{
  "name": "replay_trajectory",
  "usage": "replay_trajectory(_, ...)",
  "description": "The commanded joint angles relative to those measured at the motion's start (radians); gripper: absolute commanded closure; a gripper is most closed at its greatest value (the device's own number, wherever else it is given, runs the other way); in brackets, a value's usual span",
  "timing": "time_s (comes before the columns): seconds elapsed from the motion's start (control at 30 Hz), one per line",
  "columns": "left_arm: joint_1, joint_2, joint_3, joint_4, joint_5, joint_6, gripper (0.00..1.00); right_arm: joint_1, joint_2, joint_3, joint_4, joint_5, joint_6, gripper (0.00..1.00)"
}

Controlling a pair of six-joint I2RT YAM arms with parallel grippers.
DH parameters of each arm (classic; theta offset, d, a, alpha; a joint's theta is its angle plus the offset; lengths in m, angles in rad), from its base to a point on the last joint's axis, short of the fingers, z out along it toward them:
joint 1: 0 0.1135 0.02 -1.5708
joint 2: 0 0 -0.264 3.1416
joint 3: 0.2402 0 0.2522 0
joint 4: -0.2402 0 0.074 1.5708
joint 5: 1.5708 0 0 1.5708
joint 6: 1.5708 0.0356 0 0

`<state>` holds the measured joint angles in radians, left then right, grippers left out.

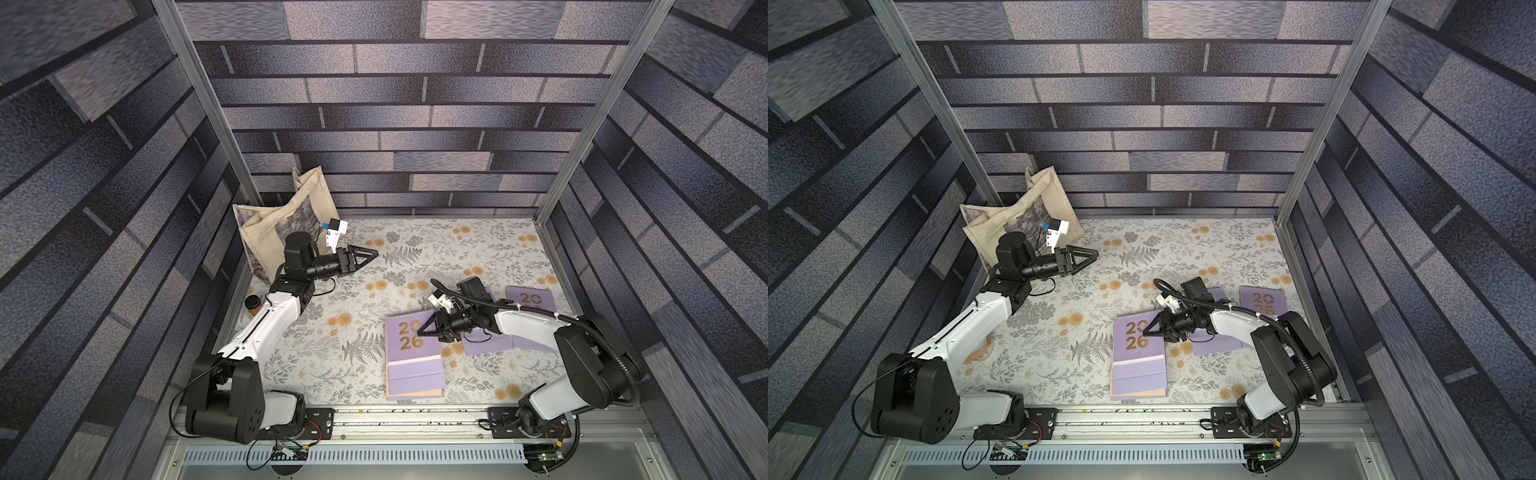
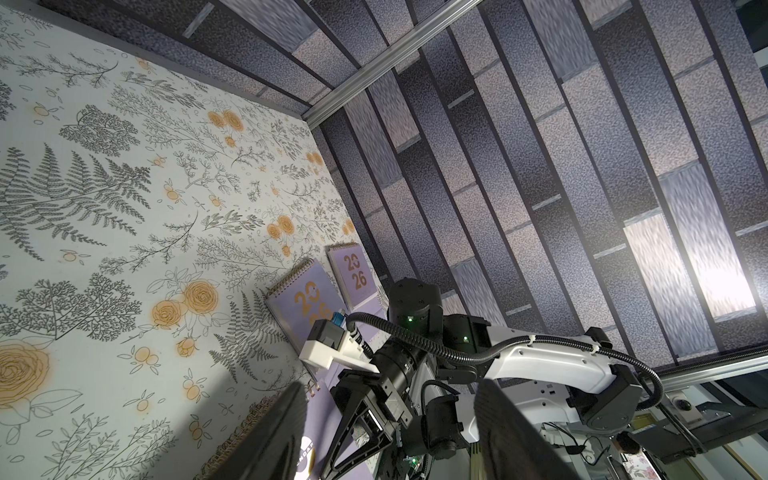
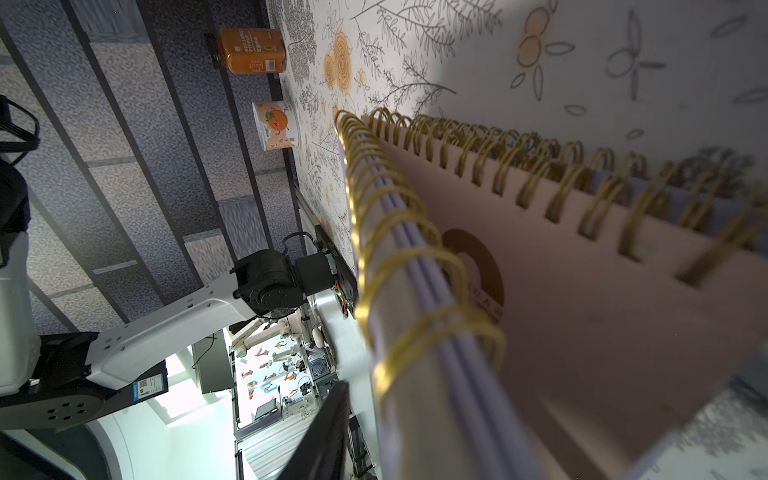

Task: Stack the calendars
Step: Place the calendar at the calendar.

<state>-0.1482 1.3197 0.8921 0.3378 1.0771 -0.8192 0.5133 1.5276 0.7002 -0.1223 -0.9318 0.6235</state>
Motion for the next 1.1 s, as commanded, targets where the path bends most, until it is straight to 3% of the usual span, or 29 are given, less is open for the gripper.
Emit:
replay_trajectory(0.0, -0.003, 0.001, -0.016, 0.04, 0.02, -0.006, 0.33, 0.008, -0.03, 0.043, -0.135, 0.041, -0.046, 0.64)
replay_trajectory(1.07, 0.0, 0.003, -0.016, 0.047, 0.023, -0.009, 0.33, 0.022, -0.048, 0.139, -0.413, 0.22, -0.136, 0.63)
